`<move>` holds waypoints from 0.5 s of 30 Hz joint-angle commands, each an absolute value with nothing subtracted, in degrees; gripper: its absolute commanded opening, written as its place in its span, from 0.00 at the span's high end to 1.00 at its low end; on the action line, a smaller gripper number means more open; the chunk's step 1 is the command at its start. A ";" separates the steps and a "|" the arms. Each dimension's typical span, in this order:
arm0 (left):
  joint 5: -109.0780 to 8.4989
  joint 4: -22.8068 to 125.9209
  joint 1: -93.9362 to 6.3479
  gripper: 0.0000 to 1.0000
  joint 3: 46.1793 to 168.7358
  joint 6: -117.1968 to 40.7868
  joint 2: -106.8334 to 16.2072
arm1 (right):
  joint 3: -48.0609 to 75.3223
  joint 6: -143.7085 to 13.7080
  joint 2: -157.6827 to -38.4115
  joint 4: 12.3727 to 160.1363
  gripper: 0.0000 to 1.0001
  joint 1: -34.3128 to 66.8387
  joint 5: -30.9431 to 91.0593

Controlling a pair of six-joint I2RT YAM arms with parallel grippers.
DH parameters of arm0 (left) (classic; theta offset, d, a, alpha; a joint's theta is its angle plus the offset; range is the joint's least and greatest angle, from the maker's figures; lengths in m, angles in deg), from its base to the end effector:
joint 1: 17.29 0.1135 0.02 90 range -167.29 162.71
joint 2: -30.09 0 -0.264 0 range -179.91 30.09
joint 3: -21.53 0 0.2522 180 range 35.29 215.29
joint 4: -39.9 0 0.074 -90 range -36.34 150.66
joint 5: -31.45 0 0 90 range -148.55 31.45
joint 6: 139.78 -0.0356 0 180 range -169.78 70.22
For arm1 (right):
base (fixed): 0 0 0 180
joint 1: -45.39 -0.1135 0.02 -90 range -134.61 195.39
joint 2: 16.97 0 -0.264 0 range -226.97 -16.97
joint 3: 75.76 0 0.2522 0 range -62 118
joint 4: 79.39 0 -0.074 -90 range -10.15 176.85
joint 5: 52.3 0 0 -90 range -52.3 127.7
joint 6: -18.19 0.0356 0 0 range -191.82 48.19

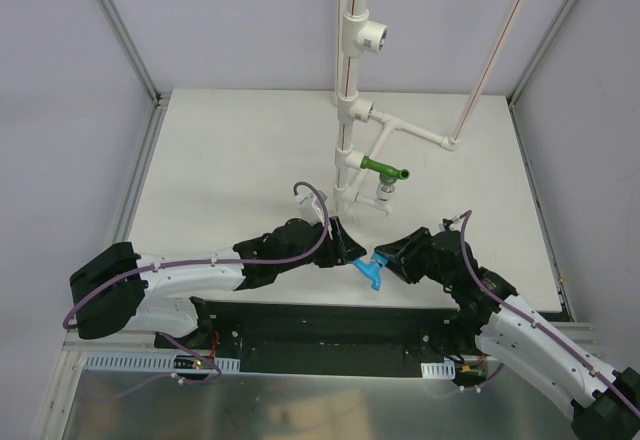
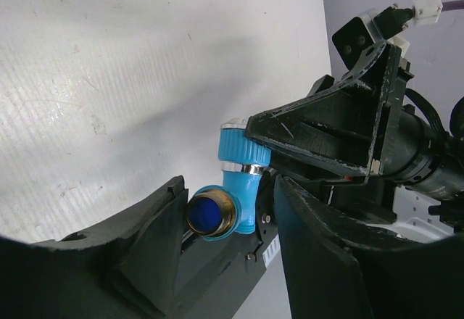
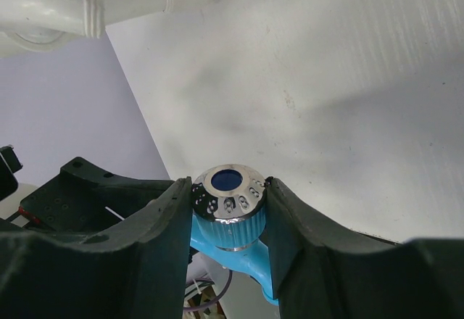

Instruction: Install the water faucets

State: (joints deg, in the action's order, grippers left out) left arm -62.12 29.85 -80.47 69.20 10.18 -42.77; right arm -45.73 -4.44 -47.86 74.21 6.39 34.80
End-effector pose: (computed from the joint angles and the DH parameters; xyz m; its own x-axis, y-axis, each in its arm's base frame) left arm 0.1266 -0.2454 0.2298 -0.8066 -0.3196 -0.4973 0.3303 0.4541 -0.8275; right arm 0.1100 0.0914 0.1951 -0.7493 0.5794 -0.3207 0.0733 0.5538 0.8294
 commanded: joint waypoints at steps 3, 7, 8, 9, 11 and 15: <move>-62.24 27.03 -81.63 0.50 70.97 10.68 -42.86 | -43.99 -1.86 -46.41 76.48 1.00 6.02 33.66; -61.89 27.03 -81.89 0.51 70.71 10.68 -42.77 | -44.25 -0.98 -45.97 76.74 1.00 6.10 33.66; -61.80 26.94 -82.07 0.51 70.71 10.68 -42.68 | -44.34 -0.98 -45.97 76.83 1.00 6.10 33.66; -61.80 26.94 -82.07 0.51 70.71 10.68 -42.77 | -44.25 -0.97 -45.97 76.83 1.00 6.10 33.57; -61.63 26.86 -82.16 0.51 70.71 10.68 -42.77 | -44.25 -0.71 -45.88 76.83 1.00 6.10 33.66; -61.19 26.42 -82.16 0.55 70.71 10.68 -42.94 | -44.43 -0.36 -45.53 76.83 1.00 6.10 33.66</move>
State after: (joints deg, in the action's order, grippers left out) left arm -62.04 29.83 -81.50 69.22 10.33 -42.79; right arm -45.73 -2.60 -46.53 74.25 6.39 34.78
